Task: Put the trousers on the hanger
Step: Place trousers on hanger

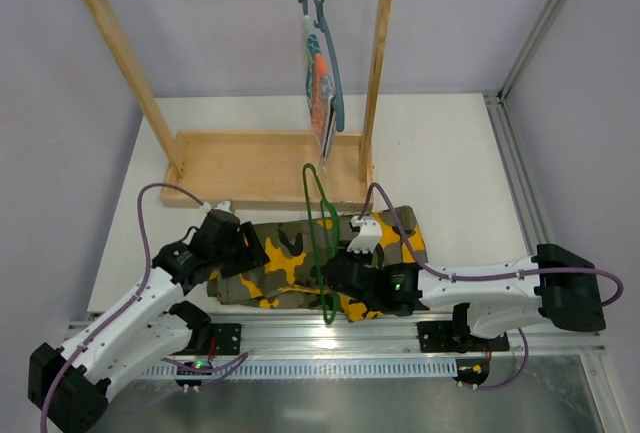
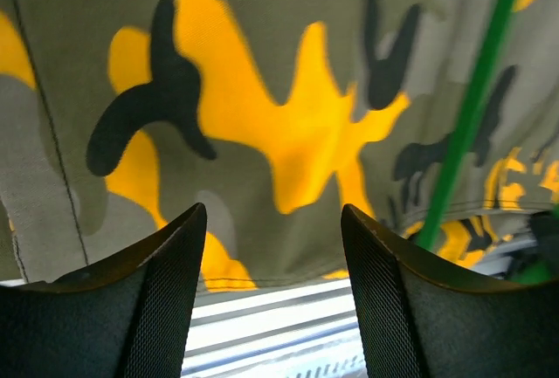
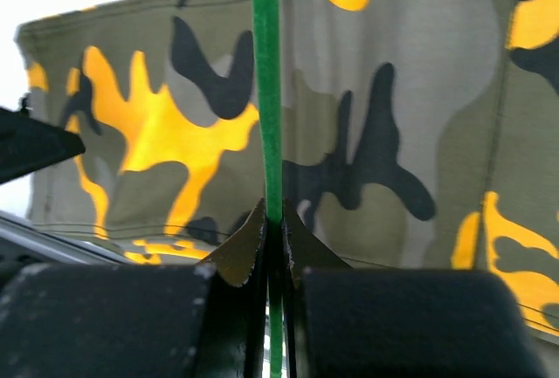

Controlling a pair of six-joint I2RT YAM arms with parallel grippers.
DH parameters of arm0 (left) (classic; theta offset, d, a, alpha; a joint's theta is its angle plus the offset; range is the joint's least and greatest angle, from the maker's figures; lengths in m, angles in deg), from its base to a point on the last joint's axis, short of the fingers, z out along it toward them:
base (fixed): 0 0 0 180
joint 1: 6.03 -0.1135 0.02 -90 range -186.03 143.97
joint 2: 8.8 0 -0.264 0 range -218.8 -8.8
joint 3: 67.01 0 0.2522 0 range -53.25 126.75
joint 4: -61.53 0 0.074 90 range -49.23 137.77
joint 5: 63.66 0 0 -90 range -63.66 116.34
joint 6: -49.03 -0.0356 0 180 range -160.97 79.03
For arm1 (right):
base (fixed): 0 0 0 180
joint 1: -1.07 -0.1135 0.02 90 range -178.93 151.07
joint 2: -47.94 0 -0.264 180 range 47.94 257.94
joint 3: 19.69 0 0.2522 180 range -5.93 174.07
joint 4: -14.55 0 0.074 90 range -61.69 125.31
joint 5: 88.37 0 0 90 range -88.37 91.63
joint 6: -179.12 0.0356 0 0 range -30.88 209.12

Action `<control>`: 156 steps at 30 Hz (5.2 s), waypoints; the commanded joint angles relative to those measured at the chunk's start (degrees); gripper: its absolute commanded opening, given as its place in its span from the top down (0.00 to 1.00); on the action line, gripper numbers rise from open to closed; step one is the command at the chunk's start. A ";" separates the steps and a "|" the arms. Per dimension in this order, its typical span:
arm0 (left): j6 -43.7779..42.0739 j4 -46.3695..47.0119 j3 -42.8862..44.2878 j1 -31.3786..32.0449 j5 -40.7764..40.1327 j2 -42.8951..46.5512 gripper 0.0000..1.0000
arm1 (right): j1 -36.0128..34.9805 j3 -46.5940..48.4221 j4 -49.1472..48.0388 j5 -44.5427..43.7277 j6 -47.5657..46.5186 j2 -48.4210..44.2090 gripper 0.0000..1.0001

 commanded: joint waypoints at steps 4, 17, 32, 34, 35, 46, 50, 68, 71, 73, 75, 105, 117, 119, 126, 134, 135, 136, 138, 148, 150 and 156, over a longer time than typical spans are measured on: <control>5.79 4.48 -6.16 0.10 -2.80 -1.30 0.35 | -0.19 -1.80 1.92 -2.10 0.61 -2.99 0.96; 3.67 3.54 11.16 7.21 -1.61 -7.89 0.44 | -0.10 0.14 2.81 -2.36 -0.80 -4.66 0.96; 13.44 -2.19 0.42 17.32 -12.99 -12.21 0.65 | -0.19 -2.42 2.36 -2.36 0.17 -6.50 0.96; 12.65 -3.17 1.13 17.24 -15.20 -12.90 0.61 | -0.19 -1.80 2.28 -2.10 -0.09 -6.24 0.96; 12.38 -2.73 1.31 17.15 -15.11 -13.52 0.58 | -0.19 -1.54 2.28 -1.93 -0.35 -5.89 0.96; 12.47 -5.09 0.59 11.96 -19.93 -15.64 0.47 | -0.19 0.31 2.19 -1.66 -0.88 -3.43 0.96; 12.21 -11.68 6.22 11.08 -26.61 -14.23 0.41 | -0.19 0.48 2.45 -1.83 -0.35 -2.55 0.96; 4.74 44.73 -4.49 12.84 8.71 -9.04 0.27 | -0.63 9.62 2.80 0.19 -4.05 6.23 0.74; 4.38 42.37 -6.42 12.84 6.86 -8.25 0.27 | -0.63 12.17 4.90 -1.13 -4.22 8.08 0.80; 4.47 42.53 -8.26 12.84 7.03 -6.85 0.27 | -0.71 13.75 7.10 -2.27 -4.05 9.14 0.83; 4.12 42.45 -8.97 12.84 7.47 -5.88 0.27 | -0.71 13.85 7.55 -3.06 -3.87 8.97 0.86; 7.54 56.85 -11.17 12.93 9.93 -8.78 0.27 | -6.69 24.83 21.52 -10.27 -1.85 13.97 0.96; 9.04 56.69 -11.79 12.93 9.41 -4.20 0.26 | -6.87 16.83 16.16 -11.15 -0.36 8.70 0.96; 9.30 56.94 -11.96 12.93 10.10 -6.13 0.28 | -6.87 17.10 16.51 -11.33 -0.35 8.88 0.96; 9.22 61.87 -12.49 12.84 12.48 -9.65 0.33 | -6.96 19.81 17.57 -12.03 -1.32 10.11 0.96; 8.17 59.24 -11.35 12.93 10.99 -12.29 0.39 | -7.39 22.98 19.06 -12.73 -3.52 12.48 0.96; 7.90 59.32 -11.09 12.93 11.60 -13.34 0.41 | -7.39 23.68 19.41 -12.65 -3.61 13.00 0.96; 7.90 59.41 -10.82 12.84 12.13 -13.87 0.41 | -7.48 24.04 19.50 -12.56 -3.69 13.36 0.96; 7.90 59.67 -11.00 12.84 12.13 -14.22 0.44 | -7.66 24.74 20.29 -12.82 -3.35 14.15 0.96; 7.72 57.57 -10.65 12.84 12.04 -14.75 0.93 | -7.83 24.57 20.64 -11.15 -1.67 14.77 0.89; 7.55 57.21 -10.47 12.84 12.13 -15.10 1.00 | -7.92 23.69 20.91 -10.10 -1.67 13.89 0.76; 6.85 56.77 -10.03 12.75 15.11 -14.50 1.00 | -8.01 12.31 16.62 0.16 -4.57 1.89 0.51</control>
